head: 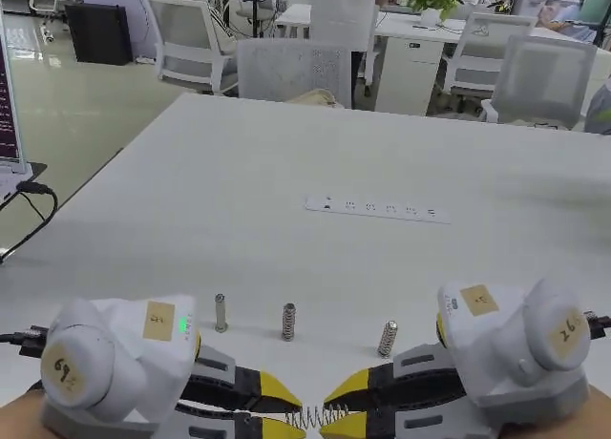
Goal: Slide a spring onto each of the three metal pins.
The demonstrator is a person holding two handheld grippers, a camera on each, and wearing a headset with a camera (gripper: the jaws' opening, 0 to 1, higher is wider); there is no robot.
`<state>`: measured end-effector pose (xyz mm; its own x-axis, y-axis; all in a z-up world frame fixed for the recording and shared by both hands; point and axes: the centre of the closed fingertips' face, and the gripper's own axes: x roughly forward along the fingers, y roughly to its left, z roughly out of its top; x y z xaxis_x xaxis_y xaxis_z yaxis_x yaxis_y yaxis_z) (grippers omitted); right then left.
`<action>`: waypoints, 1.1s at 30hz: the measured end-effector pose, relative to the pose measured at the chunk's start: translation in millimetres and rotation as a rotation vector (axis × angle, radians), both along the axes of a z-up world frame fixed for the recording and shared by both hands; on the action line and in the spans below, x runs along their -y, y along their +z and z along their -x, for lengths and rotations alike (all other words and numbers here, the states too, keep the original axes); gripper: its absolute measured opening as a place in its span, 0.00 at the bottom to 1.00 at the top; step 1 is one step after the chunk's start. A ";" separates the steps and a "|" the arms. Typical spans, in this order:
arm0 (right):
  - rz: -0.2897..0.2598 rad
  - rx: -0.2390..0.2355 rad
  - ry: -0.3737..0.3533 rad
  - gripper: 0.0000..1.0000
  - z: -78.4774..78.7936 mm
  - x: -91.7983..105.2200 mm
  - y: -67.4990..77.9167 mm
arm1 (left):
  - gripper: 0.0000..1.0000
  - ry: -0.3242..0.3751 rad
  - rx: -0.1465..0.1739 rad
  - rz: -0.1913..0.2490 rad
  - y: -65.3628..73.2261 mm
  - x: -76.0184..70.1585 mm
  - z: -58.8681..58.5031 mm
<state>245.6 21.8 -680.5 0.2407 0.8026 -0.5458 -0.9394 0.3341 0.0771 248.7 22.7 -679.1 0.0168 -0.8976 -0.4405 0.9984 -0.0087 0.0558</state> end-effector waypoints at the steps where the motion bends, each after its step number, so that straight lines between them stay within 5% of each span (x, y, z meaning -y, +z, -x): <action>1: 0.001 -0.001 0.001 0.10 0.2 -0.2 0.2 | 0.02 0.000 -0.002 0.000 -0.1 -0.1 0.2; 11: 0.065 -0.005 0.029 0.08 -1.9 -3.3 10.2 | 0.02 0.008 -0.003 0.019 1.5 1.0 -2.5; 33: 0.422 -0.017 0.219 0.07 -12.5 -13.8 21.4 | 0.02 0.040 0.022 0.051 5.8 2.2 -13.3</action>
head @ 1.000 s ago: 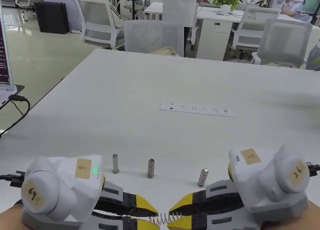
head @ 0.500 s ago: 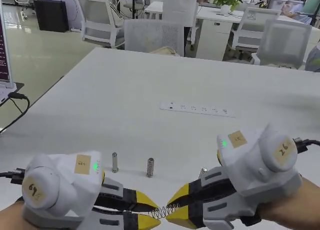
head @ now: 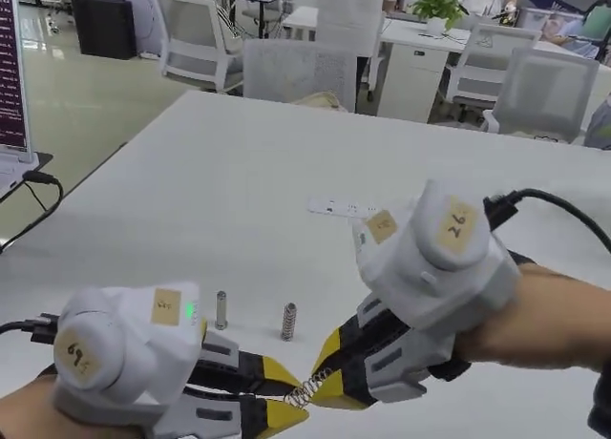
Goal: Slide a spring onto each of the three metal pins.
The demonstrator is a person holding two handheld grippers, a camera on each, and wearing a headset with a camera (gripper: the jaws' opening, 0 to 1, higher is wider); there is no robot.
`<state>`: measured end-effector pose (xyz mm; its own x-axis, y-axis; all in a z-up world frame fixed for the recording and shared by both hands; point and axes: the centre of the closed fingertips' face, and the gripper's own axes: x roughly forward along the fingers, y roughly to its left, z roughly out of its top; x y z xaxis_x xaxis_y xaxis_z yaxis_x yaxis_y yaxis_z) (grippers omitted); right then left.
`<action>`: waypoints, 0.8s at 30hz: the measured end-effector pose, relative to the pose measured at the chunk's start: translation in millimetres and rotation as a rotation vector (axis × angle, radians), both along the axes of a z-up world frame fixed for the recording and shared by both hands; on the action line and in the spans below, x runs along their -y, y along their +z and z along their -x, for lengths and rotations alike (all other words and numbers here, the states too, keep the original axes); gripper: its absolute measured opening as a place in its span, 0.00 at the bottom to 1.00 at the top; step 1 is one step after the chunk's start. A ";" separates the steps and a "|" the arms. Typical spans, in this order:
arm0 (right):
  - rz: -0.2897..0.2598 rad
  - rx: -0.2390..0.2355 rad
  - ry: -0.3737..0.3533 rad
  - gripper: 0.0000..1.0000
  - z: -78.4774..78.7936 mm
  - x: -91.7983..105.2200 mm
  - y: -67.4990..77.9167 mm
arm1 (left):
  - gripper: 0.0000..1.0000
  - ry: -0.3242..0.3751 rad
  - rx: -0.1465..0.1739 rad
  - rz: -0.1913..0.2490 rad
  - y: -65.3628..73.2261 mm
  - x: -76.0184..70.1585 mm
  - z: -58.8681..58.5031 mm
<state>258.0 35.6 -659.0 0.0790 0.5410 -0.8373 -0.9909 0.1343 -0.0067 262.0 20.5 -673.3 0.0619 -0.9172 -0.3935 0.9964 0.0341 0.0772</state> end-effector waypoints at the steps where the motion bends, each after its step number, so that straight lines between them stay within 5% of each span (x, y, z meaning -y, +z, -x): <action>1: 0.014 0.000 0.009 0.07 -1.2 -1.3 0.9 | 0.02 0.002 0.000 0.003 0.4 0.2 -0.5; 24: 0.159 -0.032 0.106 0.07 -7.0 -8.7 1.6 | 0.03 0.036 -0.003 0.034 -0.3 1.0 -8.4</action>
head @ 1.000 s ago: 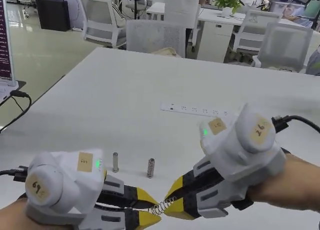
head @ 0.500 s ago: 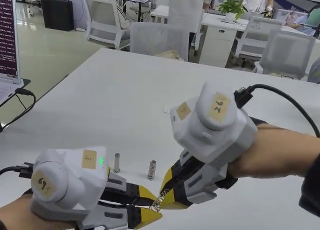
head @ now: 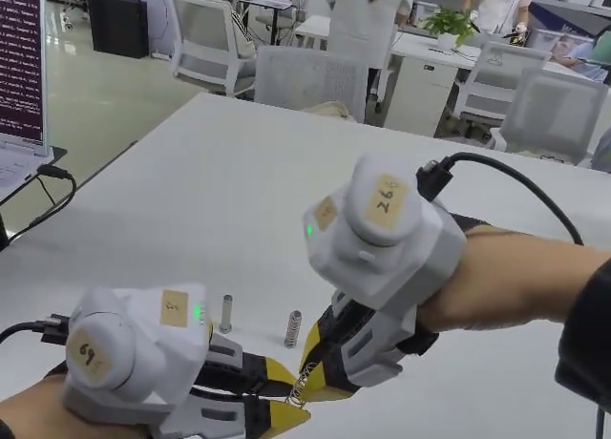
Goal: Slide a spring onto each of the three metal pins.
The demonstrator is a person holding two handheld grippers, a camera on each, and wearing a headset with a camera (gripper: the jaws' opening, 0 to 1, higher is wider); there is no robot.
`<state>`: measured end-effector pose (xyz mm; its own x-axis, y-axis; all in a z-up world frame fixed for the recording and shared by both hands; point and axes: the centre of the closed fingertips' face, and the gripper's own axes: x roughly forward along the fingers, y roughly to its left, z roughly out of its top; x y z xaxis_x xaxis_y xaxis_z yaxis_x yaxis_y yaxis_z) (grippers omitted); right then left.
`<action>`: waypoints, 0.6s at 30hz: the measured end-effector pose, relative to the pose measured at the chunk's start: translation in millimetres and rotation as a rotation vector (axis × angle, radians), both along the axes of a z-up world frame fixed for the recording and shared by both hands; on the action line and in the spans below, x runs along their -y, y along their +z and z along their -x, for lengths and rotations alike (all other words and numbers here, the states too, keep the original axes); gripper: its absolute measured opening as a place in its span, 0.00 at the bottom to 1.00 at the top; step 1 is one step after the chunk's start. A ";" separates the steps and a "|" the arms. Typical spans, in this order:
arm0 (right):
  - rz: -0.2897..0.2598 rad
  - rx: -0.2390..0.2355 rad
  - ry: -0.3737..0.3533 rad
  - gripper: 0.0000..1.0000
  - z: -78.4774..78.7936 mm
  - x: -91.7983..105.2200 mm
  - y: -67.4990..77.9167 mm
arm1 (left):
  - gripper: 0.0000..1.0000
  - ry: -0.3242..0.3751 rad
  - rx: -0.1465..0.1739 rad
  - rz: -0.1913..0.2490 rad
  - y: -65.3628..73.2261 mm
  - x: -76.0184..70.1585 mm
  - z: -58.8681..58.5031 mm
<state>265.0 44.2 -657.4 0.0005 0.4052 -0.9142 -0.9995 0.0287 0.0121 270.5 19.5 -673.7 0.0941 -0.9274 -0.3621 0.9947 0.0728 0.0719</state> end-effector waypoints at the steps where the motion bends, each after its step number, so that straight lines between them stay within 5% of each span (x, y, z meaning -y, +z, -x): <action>1: 0.004 -0.001 0.003 0.07 -0.5 0.0 -0.2 | 0.03 0.001 0.000 0.000 0.0 0.3 -0.2; 18: 0.051 -0.009 0.041 0.07 -10.1 -9.0 -5.5 | 0.13 0.071 -0.050 0.001 -6.8 -16.7 -8.7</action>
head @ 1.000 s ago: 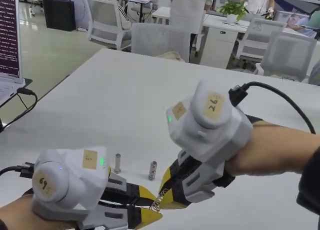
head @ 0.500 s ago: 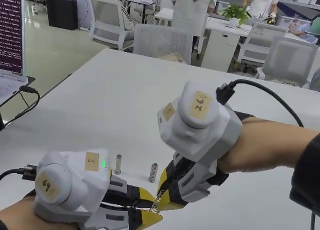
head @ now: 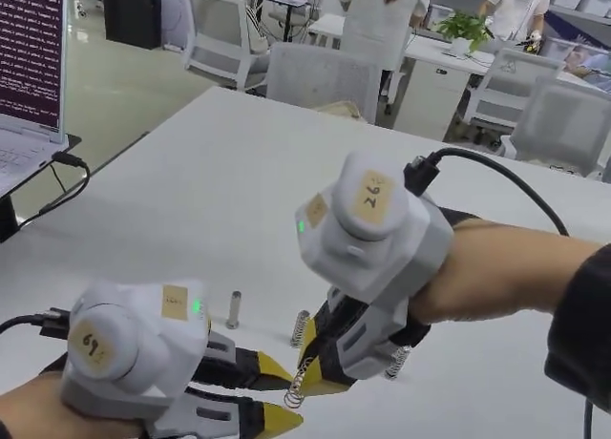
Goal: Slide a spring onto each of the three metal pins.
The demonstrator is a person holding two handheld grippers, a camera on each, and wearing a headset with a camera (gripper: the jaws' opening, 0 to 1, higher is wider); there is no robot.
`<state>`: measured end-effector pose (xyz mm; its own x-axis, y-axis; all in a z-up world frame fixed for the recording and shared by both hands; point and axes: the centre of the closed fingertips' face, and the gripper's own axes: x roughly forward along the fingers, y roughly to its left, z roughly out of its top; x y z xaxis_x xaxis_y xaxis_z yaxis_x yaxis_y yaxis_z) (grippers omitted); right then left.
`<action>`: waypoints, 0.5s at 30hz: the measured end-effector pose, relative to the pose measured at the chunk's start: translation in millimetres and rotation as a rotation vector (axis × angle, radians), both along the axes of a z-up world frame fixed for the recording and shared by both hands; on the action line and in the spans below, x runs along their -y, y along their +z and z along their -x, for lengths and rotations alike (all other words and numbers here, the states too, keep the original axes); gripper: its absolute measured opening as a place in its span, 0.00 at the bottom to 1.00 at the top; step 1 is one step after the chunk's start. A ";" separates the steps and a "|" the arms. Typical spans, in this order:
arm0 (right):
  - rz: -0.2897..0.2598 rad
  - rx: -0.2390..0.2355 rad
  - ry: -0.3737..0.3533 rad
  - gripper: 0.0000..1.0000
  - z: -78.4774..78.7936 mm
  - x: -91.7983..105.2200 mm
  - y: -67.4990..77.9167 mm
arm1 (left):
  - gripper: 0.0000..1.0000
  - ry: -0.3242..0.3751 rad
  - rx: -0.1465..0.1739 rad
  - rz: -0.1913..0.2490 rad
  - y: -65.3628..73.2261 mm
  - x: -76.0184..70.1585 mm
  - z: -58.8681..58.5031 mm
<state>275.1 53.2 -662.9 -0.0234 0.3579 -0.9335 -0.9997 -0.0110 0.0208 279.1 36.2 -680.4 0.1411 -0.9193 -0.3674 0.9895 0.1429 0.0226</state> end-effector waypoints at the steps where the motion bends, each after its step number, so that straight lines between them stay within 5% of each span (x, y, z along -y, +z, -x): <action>1: 0.001 0.001 0.000 0.07 -0.9 -0.2 -0.1 | 0.14 0.004 -0.002 0.003 0.4 -1.2 -0.4; 15: -0.005 0.011 0.002 0.07 -10.9 -7.2 2.7 | 0.29 0.080 -0.029 0.015 -3.4 -22.5 -8.5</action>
